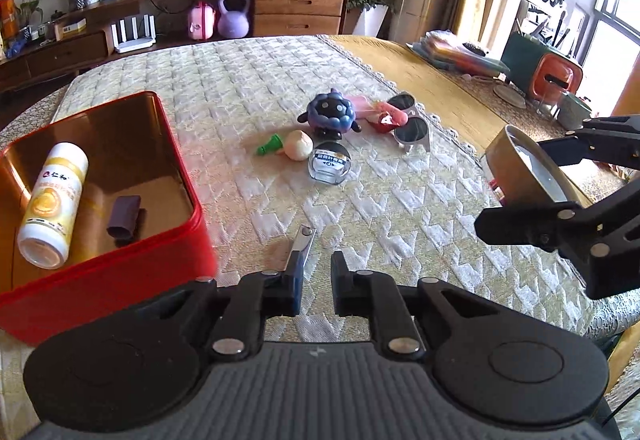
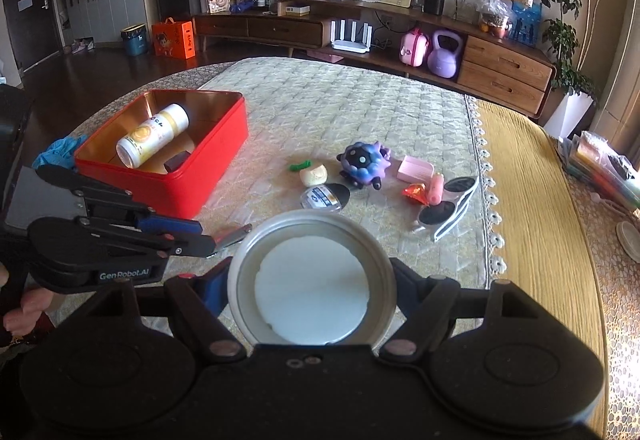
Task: Organize rigid objects
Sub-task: 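Carry the nail clipper and the round mirror over the red tin with both tools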
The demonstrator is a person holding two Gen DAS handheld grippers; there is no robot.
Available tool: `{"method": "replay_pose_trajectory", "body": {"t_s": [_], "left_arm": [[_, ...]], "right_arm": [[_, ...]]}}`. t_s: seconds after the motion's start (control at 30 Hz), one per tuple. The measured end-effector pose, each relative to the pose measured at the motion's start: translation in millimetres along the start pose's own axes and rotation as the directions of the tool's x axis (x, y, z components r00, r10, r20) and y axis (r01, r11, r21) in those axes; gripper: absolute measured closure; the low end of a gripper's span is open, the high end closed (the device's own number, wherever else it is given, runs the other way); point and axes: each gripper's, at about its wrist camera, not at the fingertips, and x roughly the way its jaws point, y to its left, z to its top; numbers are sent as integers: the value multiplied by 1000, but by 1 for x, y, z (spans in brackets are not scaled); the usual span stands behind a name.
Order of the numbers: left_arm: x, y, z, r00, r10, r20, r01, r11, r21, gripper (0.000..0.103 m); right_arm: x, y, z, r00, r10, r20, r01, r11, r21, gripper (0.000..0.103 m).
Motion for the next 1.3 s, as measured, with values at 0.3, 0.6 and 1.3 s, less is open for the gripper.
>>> {"method": "replay_pose_trajectory", "body": {"t_s": [0.3,0.6,1.3], "left_arm": [[35,-5,5,999,44,-21,-43,999,33,47],[51,-9,8,997,74,-27,-71,995,75,71],[-6,11,6,998,41,45,-39,998,-52,92]], "right_arm": [[8,-24,-18,1000,21,-19,-20,998,59,25],[17,-31,-25,999,30,-30,-27,996,86,25],[-2,-1,-8,1000,14,1,-14,1000,22,25]]}}
